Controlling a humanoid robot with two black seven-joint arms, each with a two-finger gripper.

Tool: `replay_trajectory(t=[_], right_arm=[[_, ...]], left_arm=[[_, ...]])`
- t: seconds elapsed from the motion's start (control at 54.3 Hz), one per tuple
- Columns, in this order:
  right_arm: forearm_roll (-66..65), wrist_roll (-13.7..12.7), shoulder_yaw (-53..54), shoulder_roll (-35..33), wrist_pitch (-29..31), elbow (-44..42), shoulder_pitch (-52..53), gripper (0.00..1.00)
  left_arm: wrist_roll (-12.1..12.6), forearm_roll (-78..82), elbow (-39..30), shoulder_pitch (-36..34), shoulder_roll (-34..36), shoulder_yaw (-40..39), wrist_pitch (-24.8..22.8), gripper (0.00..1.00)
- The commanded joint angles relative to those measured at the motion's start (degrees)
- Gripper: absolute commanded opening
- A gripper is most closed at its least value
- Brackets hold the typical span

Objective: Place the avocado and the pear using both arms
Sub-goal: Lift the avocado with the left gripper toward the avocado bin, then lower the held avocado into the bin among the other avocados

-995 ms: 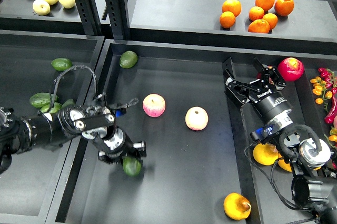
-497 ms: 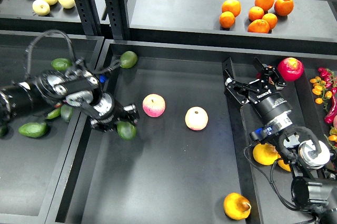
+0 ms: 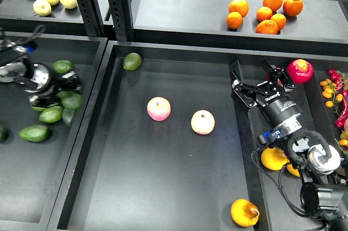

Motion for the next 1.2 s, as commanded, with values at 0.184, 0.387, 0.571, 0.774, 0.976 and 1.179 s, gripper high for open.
replay_trajectory(t=[0.184, 0.387, 0.571, 0.774, 0.976, 1.179], right_arm=[[-0.07, -0.01, -0.11, 0.0, 0.0, 0.7, -0.26, 1.0], [-0.07, -0.01, -0.2, 0.0, 0.0, 0.88, -0.78, 1.0], [-0.07, -0.01, -0.2, 0.0, 0.0, 0.97, -0.96, 1.0], [-0.07, -0.01, -0.29, 0.0, 0.35, 0.97, -1.14, 1.0], [-0.07, -0.01, -0.29, 0.0, 0.35, 0.97, -1.31, 1.0], [-0.07, -0.01, -0.2, 0.0, 0.44, 0.97, -1.31, 1.0]], left_arm=[[0.0, -0.1, 3.6, 4.48, 3.93, -0.18, 0.02, 0.16], [0.0, 0.08, 5.18, 9.49, 4.37, -2.72, 0.02, 0.17], [0.0, 0.25, 6.76, 12.57, 3.67, -3.69, 0.02, 0.18], [0.0, 0.61, 9.93, 16.61, 2.44, -6.42, 0.02, 0.2], [0.0, 0.69, 10.37, 18.55, 1.12, -7.03, 0.02, 0.22], [0.0, 0.69, 11.95, 19.78, -0.37, -7.74, 0.02, 0.24]])
